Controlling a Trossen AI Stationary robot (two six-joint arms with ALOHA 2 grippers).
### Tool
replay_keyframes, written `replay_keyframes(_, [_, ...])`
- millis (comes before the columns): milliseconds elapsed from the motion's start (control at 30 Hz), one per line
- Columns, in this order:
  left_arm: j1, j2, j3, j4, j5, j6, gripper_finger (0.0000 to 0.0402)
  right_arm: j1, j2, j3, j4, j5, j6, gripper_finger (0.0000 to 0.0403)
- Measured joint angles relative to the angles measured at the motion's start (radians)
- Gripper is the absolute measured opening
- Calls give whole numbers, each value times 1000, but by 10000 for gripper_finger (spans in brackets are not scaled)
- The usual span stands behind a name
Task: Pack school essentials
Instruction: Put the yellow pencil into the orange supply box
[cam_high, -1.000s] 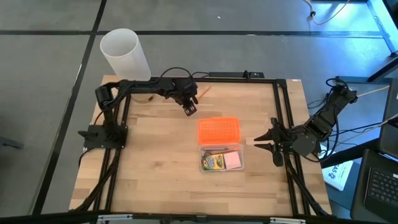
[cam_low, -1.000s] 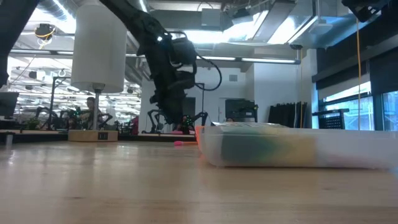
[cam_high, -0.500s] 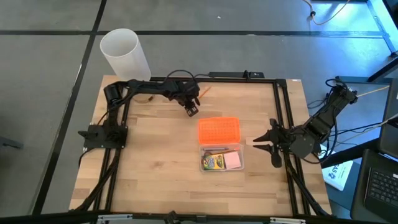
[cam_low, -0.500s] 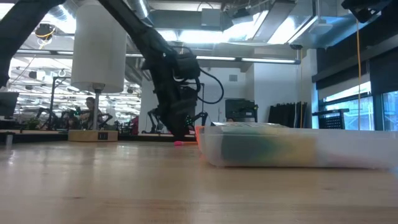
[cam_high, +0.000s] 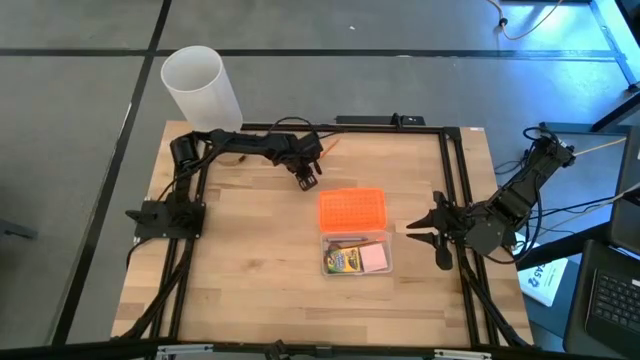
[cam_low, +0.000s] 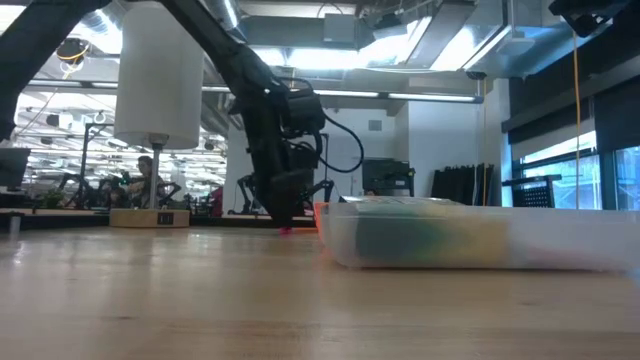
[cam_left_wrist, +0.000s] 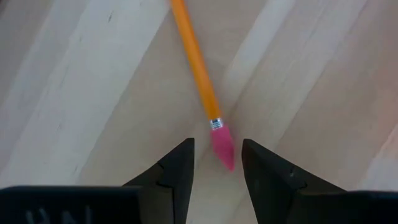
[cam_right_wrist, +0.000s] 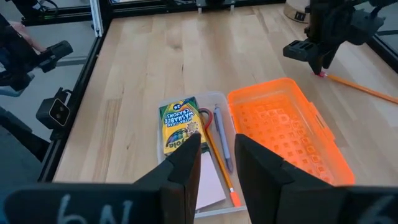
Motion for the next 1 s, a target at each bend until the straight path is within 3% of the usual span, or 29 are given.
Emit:
replay_keyframes(333, [-11,24,2,22,-14,11,123,0,0,0,5,0,0,101])
replay_keyframes(800, [-7,24,3,-11,0,55,15,0,0,0,6,-1,-2,101])
replay_keyframes(1000, [-12,8,-2,-34,-37,31,10,0,0,0,6,-1,-5,101])
